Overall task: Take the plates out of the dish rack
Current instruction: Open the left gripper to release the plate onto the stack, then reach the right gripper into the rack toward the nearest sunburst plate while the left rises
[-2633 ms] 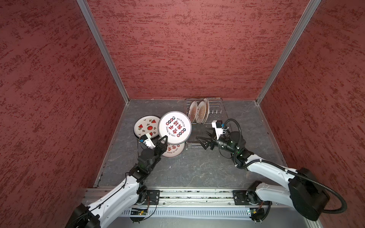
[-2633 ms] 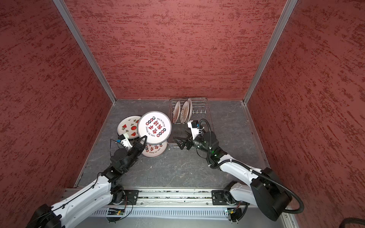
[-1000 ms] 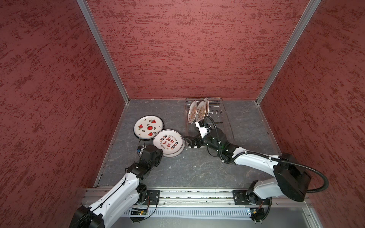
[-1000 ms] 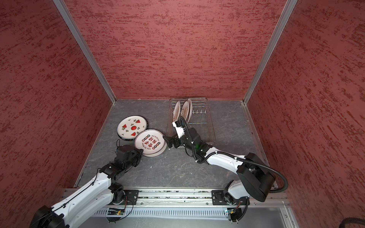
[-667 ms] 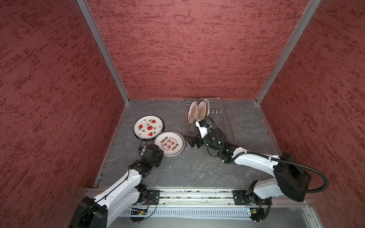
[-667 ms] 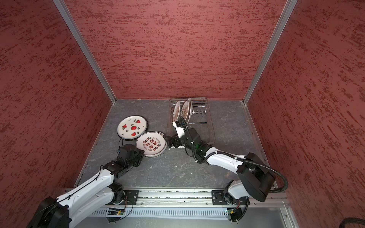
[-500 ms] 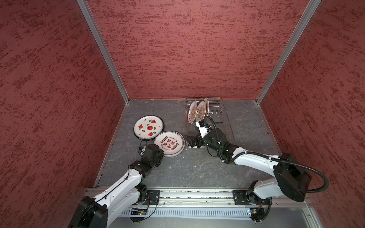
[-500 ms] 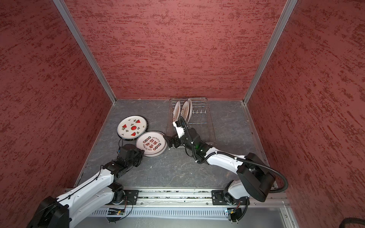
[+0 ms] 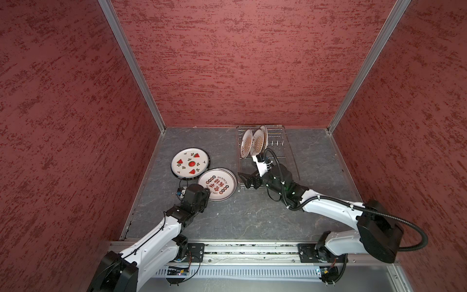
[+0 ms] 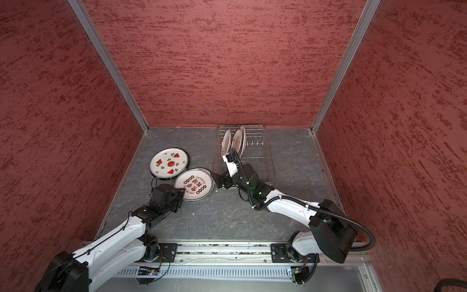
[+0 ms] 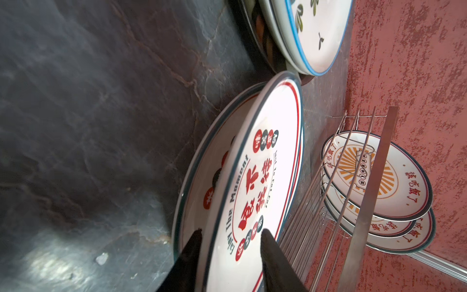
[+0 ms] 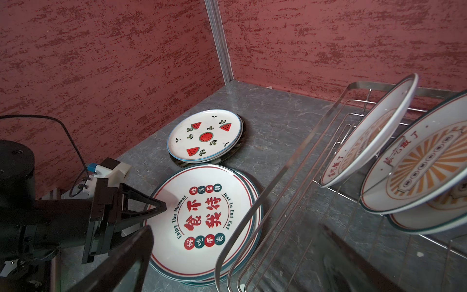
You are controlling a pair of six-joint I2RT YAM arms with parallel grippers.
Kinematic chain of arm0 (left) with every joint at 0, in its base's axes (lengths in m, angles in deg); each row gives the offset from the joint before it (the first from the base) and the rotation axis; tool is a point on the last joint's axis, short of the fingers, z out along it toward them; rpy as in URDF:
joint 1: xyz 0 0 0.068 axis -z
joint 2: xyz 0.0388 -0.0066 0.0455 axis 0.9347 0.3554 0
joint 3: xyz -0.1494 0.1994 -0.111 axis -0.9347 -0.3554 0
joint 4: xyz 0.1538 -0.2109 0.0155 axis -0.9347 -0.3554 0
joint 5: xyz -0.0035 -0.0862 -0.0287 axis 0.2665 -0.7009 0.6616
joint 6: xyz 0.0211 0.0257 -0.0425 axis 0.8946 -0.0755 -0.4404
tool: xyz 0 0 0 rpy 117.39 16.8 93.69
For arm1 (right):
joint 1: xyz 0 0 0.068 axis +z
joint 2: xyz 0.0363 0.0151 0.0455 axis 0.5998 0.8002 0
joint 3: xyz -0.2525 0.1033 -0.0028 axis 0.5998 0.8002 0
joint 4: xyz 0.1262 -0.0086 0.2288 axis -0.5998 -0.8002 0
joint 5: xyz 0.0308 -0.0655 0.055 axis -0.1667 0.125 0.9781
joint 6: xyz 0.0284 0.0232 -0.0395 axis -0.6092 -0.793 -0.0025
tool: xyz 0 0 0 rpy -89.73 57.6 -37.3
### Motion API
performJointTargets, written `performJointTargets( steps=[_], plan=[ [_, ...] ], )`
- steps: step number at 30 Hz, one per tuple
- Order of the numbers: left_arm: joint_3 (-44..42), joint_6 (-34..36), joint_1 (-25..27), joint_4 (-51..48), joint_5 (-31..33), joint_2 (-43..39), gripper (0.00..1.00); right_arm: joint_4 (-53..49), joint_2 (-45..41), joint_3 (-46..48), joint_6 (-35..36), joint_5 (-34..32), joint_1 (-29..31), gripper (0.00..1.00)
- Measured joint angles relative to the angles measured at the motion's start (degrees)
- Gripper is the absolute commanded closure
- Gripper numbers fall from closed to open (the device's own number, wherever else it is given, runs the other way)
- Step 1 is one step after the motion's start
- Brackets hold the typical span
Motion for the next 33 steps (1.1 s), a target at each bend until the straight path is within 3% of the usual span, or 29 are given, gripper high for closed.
performJointTargets(
  steps=[5,12,27,33],
  plan=[
    [0.00,-1.40,0.17,-0.04,0.98,0.02,0.47,-1.64,-0.09,0.00,0.09,0.00,0.00,0.01],
    [1.46,-2.51,1.27,-2.16,3.78,0.02,0.27,-2.64,-0.11,0.00,0.66,-0.15,0.09,0.01],
    [3.23,-2.69,1.68,-6.97,8.55,-0.15,0.26,-1.97,0.04,0.22,1.51,-3.50,0.11,0.01],
    [3.32,-2.69,1.70,-6.93,9.18,-0.15,0.26,1.77,-4.39,5.09,1.44,-6.91,0.15,0.01]
  ],
)
